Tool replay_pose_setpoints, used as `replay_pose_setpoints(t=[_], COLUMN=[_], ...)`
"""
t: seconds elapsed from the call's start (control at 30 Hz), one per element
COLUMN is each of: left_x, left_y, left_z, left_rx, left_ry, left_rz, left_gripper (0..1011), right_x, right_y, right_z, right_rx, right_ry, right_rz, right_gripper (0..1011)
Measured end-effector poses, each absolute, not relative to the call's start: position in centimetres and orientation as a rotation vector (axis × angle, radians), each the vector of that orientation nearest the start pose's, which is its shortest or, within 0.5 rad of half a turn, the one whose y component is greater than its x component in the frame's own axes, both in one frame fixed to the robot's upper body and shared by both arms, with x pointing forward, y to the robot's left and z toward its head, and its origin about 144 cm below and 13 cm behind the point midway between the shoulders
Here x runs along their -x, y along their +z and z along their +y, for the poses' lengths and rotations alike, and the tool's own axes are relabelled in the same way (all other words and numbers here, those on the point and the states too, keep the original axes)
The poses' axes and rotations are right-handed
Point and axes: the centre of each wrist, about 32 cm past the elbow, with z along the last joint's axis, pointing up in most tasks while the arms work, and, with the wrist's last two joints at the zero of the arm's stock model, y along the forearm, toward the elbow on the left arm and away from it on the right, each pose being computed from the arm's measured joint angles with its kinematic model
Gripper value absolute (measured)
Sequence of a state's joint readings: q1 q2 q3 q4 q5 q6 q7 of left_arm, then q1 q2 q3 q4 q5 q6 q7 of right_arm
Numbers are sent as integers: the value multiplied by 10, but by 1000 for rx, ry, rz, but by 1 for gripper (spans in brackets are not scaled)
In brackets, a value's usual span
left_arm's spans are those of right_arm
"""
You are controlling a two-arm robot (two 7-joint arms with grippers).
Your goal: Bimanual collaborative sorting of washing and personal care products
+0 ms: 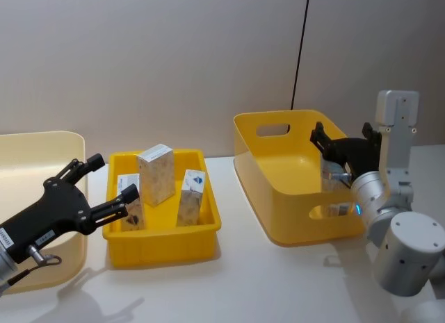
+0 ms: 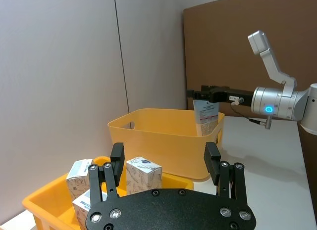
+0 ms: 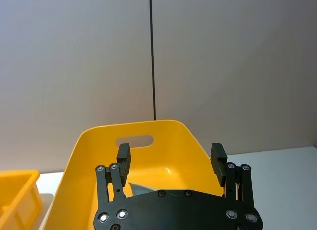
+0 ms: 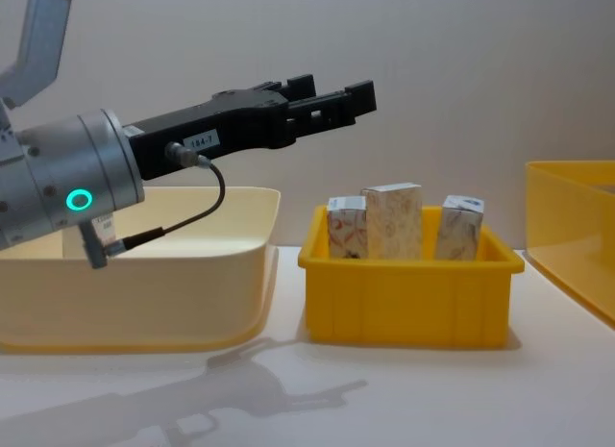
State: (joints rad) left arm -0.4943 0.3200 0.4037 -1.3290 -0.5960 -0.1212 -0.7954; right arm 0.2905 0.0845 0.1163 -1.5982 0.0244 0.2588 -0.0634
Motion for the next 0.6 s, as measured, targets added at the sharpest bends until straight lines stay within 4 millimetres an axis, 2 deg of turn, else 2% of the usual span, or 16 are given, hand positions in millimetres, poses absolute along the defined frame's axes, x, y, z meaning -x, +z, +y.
replay_pose_setpoints(t=[0.33,0.6], left_x=[-575,-575], left_y=[1233,1233], left_z=[227,227], left_rx=[241,241], left_ry=[480,480], left_rz=[-138,-138], left_gripper=[1004,1003], right_x=[-519,-505], right_y=[1269,1279], right_z=[-289,-288], right_rx=[-74,-116], right_ry=[-1748,-1693], right_rz=[-90,-115], right_gripper=[1001,1001])
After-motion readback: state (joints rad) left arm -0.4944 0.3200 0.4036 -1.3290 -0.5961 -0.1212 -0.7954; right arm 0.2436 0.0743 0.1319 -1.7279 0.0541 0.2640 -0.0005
